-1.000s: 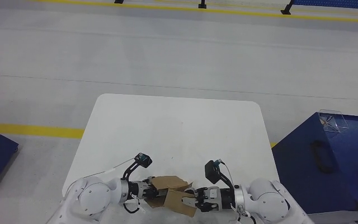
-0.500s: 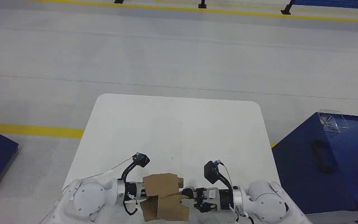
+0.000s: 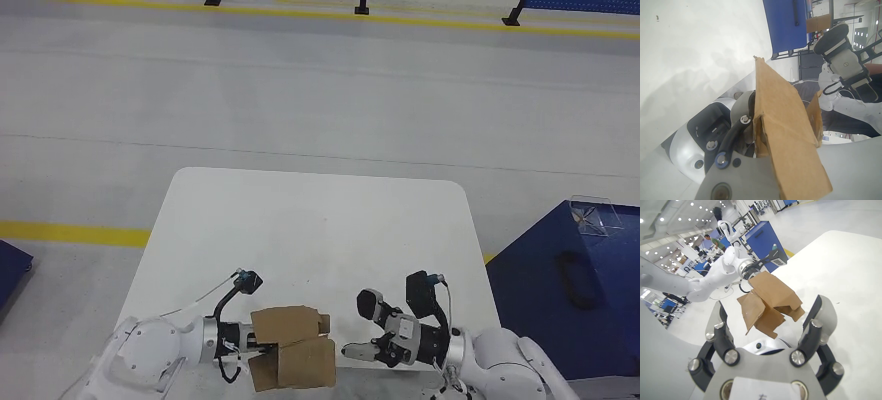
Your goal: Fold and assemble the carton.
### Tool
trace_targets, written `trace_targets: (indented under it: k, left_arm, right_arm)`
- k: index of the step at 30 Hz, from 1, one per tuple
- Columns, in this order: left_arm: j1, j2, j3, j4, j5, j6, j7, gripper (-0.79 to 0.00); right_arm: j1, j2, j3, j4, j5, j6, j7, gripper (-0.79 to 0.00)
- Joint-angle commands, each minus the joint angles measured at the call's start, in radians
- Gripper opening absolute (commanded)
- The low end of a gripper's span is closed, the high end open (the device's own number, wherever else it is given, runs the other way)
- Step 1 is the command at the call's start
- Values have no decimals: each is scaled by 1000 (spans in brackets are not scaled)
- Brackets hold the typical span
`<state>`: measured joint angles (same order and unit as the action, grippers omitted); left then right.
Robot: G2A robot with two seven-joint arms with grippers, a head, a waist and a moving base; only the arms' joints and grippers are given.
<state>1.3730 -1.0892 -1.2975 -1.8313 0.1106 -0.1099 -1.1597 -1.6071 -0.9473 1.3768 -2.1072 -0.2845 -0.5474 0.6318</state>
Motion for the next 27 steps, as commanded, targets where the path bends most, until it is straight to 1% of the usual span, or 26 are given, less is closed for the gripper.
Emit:
trace_targets:
  k: [1,2,3,5,6,8,9,10,11,12,13,17,18,19,22,27]
  left_arm:
    - [0,0,0,0,0,0,0,-785]
    - [4,-1,6,8,-15,13,-1,-785]
    - [1,-4,8,30,-80,62,5,-785]
    - [-41,-10,25,95,-233,210,-67,-785]
    - [-70,-16,23,141,-334,293,-61,-785]
    - [-128,-28,67,234,-500,447,-135,-785]
    - [-159,-36,82,292,-575,527,-127,-785]
    - [-188,-44,115,336,-617,603,-124,-785]
    - [-219,-50,167,370,-628,643,-127,-785]
    - [-246,-57,209,429,-691,671,-100,-785]
    - [-269,-60,241,459,-708,697,-73,-785]
    - [-269,-60,241,459,-708,697,-73,-785]
    - [-269,-60,241,459,-708,697,-73,-785]
    - [-257,-63,248,447,-726,688,-65,-785]
    - [-232,-62,246,398,-728,618,-29,-785]
    - [-194,-57,220,359,-792,557,-32,-785]
  right_arm:
    - [0,0,0,0,-3,0,0,0]
    - [2,1,-3,-2,-42,5,17,0]
    - [4,1,-5,-6,-86,17,15,0]
    - [3,-2,-2,-15,-145,46,-36,0]
    - [1,-3,10,-15,-181,71,-73,0]
    - [-10,-7,34,-15,-257,136,-155,0]
    - [-18,-9,39,-13,-262,160,-189,0]
    - [-25,-11,42,-10,-246,171,-216,0]
    - [-31,-12,44,-5,-203,168,-232,0]
    - [-36,-14,47,2,-140,154,-240,0]
    - [-37,-14,49,8,-93,141,-238,0]
    - [-37,-14,49,8,-93,141,-238,0]
    - [-41,-16,42,8,-62,147,-252,0]
    - [-39,-17,42,9,-67,155,-256,0]
    - [-36,-20,45,17,-94,170,-282,0]
    - [-30,-24,39,32,-228,221,-317,0]
